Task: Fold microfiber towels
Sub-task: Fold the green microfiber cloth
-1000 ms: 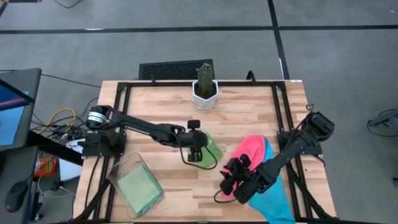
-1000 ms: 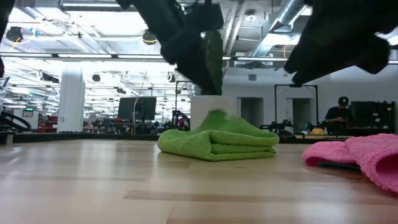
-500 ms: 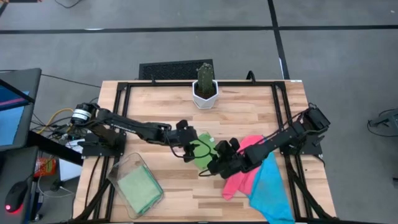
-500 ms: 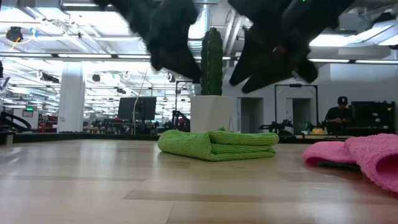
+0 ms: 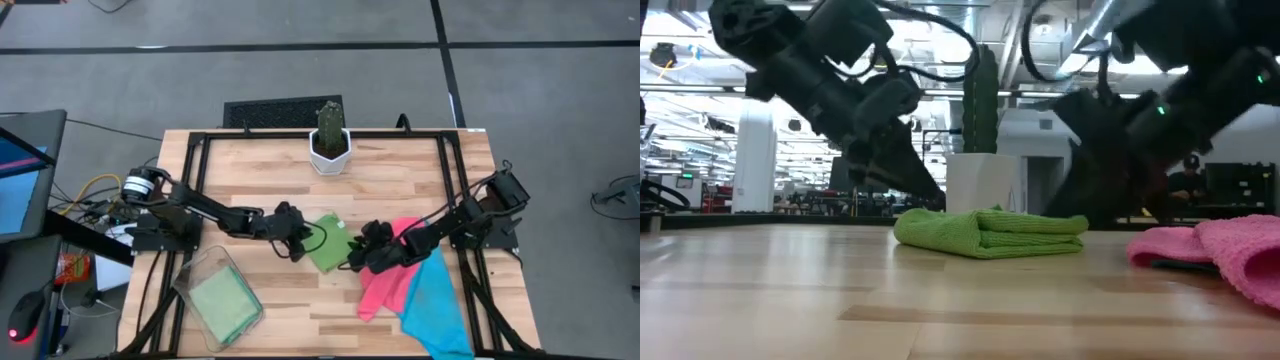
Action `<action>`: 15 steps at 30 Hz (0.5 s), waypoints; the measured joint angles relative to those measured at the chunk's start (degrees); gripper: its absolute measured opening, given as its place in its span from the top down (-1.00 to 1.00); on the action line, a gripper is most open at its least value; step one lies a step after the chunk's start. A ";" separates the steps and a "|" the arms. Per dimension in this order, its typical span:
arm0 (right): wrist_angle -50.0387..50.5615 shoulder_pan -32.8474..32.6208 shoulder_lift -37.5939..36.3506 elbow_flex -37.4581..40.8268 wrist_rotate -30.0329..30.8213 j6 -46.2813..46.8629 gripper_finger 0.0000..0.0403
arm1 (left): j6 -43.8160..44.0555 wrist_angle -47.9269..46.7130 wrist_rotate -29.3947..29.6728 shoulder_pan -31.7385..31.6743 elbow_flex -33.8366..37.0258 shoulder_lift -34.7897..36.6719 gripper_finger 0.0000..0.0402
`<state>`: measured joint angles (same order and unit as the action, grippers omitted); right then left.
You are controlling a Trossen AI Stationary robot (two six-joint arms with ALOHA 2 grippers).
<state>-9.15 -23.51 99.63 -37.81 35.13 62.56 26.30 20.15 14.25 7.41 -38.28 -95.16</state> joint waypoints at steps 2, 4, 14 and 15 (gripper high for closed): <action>0.55 0.15 0.00 1.17 -1.79 0.42 0.27 | 0.47 0.69 -0.36 0.09 0.17 -1.20 0.74; 0.13 0.45 0.00 1.76 -3.41 0.46 0.31 | 0.56 0.20 -1.01 0.10 0.09 -2.21 0.76; -16.65 -2.97 -4.19 -2.27 2.17 -13.35 0.41 | 0.21 0.46 -1.97 0.08 -0.32 -3.93 0.83; -16.73 -3.21 -2.72 -3.73 2.55 -14.95 0.42 | 0.23 0.33 -1.96 0.08 -0.31 -4.24 0.84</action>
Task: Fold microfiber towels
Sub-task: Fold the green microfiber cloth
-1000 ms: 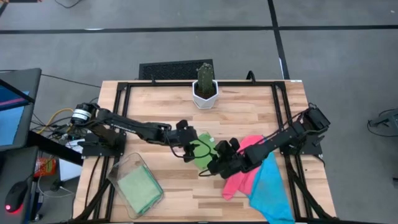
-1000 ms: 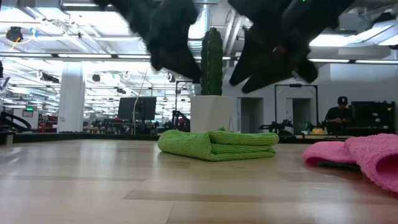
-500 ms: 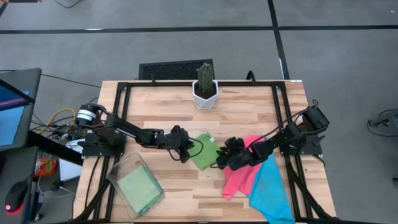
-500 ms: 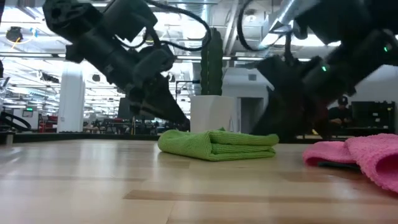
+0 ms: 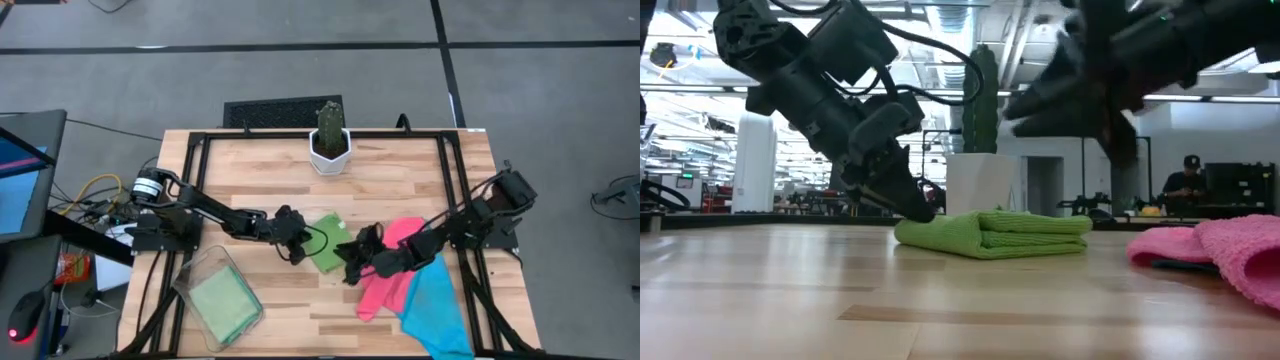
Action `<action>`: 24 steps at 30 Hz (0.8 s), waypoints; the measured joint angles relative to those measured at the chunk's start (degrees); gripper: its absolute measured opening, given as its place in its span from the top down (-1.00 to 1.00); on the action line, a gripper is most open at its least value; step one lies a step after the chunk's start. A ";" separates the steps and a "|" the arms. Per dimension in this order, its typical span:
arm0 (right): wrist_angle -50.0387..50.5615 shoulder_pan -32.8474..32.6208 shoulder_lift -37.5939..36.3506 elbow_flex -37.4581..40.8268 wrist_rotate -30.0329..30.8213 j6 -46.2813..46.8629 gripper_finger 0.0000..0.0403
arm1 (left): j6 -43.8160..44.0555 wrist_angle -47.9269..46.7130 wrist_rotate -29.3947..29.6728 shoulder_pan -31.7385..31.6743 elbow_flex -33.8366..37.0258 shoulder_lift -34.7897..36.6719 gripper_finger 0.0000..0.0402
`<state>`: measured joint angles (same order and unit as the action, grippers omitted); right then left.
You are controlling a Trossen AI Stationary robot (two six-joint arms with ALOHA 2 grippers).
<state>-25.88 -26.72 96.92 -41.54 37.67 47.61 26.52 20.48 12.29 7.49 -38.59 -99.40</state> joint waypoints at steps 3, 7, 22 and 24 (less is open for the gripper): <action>1.13 -0.23 5.70 -3.63 -0.24 -1.89 0.47 | 0.52 -0.52 -0.13 0.00 0.02 -0.15 0.84; 0.48 -0.17 12.42 -7.94 -0.85 -1.58 0.53 | 0.13 -0.46 0.00 0.02 0.02 -0.15 0.84; 1.43 -1.73 18.68 -9.92 -3.83 2.66 0.65 | 2.22 -0.83 -0.84 -0.15 0.02 1.99 0.85; 1.08 -1.93 15.47 -9.92 -3.29 -0.70 0.65 | 2.10 -0.65 -1.57 -0.49 0.02 4.65 0.86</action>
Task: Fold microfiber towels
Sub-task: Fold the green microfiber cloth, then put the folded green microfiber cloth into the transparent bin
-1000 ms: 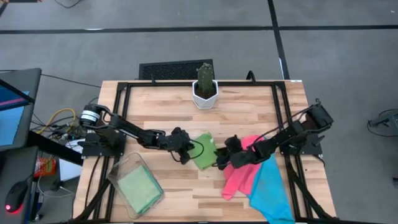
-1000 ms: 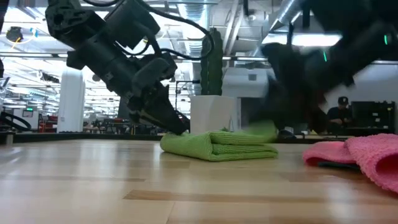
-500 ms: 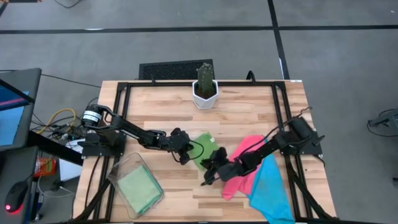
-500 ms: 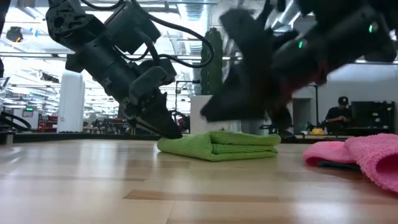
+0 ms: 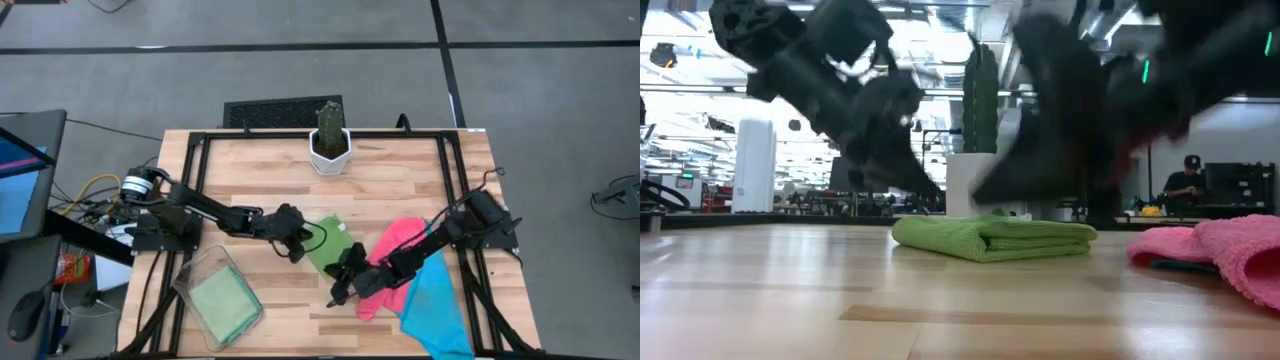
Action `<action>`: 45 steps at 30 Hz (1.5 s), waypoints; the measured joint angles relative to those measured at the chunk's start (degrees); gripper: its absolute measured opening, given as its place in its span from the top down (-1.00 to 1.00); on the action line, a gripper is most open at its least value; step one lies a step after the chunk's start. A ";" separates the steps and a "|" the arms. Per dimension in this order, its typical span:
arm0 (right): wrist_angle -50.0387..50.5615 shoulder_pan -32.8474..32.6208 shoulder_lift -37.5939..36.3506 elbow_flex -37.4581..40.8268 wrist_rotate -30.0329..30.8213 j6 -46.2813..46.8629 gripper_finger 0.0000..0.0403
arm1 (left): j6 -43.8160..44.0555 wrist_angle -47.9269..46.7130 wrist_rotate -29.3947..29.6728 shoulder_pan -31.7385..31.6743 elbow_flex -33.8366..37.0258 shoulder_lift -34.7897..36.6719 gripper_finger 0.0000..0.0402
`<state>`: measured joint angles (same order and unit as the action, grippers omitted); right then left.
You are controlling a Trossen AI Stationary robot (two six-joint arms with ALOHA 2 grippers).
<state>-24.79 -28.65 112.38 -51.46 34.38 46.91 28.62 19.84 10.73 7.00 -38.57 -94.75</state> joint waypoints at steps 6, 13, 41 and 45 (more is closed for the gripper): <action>5.75 -1.49 -7.52 -0.17 11.22 -7.88 0.65 | -4.02 -2.69 3.51 -0.13 -0.04 7.06 0.93; 15.18 3.58 -6.59 0.01 16.67 -2.33 0.65 | -5.24 3.83 4.13 2.07 0.00 2.06 0.99; 33.30 12.81 -23.05 0.22 -16.43 2.14 0.24 | 4.36 -0.46 -4.25 0.93 0.00 7.06 0.96; 37.58 10.66 -22.80 0.22 -18.70 11.44 -0.07 | 2.97 -3.99 -4.07 0.24 0.00 12.11 0.80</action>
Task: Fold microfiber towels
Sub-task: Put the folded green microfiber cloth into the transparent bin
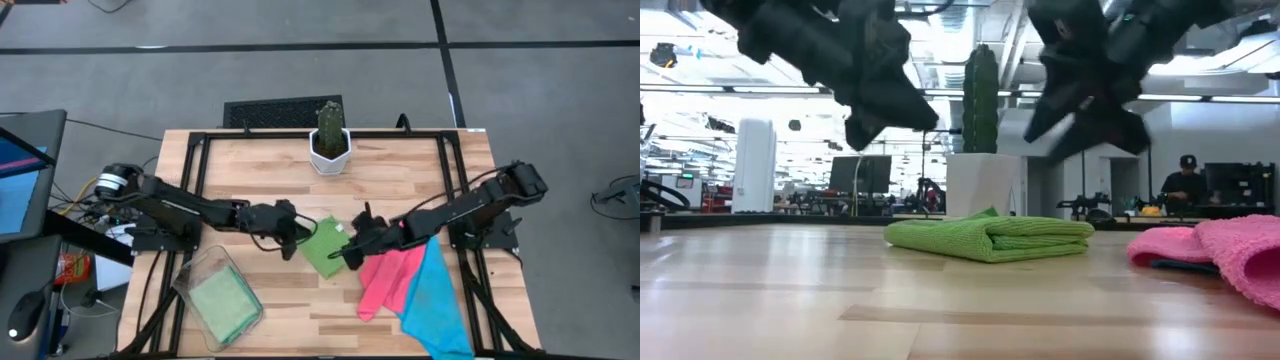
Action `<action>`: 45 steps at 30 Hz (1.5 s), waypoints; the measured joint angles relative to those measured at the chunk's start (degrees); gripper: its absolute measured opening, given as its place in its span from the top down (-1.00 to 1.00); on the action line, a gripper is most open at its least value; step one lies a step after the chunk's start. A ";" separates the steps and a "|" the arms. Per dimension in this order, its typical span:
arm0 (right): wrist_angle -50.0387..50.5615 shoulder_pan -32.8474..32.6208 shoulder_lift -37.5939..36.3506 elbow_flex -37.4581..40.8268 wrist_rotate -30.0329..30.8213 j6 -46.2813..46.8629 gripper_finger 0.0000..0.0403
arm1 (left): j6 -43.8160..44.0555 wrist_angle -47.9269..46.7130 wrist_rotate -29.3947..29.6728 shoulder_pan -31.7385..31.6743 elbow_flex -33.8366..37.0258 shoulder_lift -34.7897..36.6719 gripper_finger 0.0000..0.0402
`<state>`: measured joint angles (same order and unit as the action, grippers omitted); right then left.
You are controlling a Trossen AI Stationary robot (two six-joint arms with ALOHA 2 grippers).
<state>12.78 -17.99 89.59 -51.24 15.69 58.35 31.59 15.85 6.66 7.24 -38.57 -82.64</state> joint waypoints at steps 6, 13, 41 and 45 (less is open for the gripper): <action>7.23 -2.17 4.73 0.11 -2.69 17.36 -0.22 | 7.60 -2.47 -2.47 -1.92 -0.02 0.32 0.42; 10.11 0.04 4.88 -1.32 -3.85 16.74 -0.21 | 12.71 -3.76 -3.40 -1.89 0.00 -4.68 0.08; 12.12 4.47 16.94 -8.57 -9.30 12.14 -0.22 | 18.67 -2.06 -3.67 -1.41 -0.22 -16.28 -0.11; 18.30 4.08 20.43 -13.32 -7.78 9.72 -0.20 | 18.78 -0.87 -3.81 -0.86 -0.24 -17.99 0.12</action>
<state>31.08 -13.91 110.02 -64.56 7.90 68.07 50.37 14.98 2.84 6.38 -38.81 -100.62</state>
